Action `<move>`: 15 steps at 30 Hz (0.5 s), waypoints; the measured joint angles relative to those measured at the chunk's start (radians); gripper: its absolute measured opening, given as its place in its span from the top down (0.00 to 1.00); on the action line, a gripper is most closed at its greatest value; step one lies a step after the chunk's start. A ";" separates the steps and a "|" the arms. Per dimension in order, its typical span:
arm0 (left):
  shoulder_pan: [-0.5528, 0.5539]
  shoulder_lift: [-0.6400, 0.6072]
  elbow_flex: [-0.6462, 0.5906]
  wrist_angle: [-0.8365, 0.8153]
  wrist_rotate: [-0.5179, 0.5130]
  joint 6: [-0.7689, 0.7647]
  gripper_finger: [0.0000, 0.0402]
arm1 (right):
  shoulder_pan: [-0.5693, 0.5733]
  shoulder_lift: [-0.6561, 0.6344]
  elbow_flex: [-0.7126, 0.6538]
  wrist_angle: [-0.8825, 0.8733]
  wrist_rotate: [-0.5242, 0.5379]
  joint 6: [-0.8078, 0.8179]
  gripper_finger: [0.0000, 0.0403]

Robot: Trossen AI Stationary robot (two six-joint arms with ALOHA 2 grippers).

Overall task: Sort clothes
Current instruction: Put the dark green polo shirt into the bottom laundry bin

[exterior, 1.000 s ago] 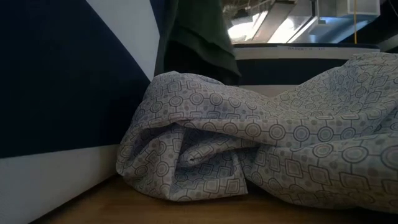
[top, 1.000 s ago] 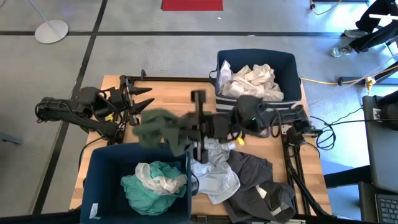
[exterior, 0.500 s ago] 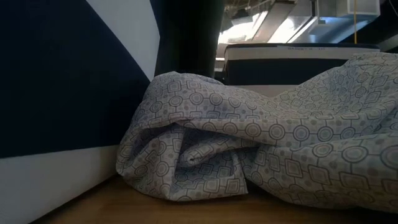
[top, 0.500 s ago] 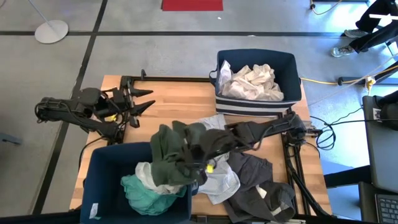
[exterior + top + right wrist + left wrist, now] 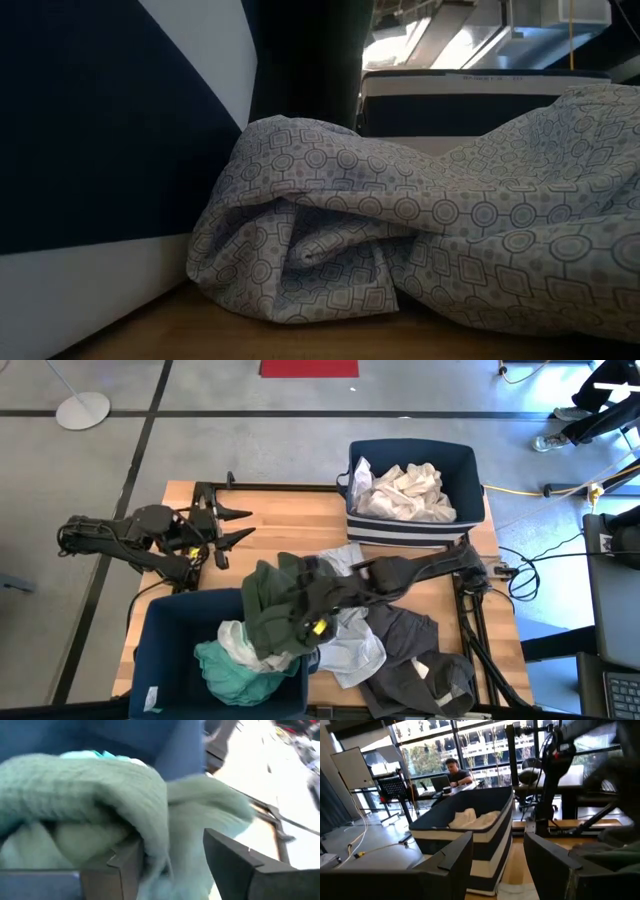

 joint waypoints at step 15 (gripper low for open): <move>0.000 0.003 0.000 -0.056 0.007 -0.067 0.59 | 0.143 -0.164 -0.011 -0.584 0.236 0.438 0.52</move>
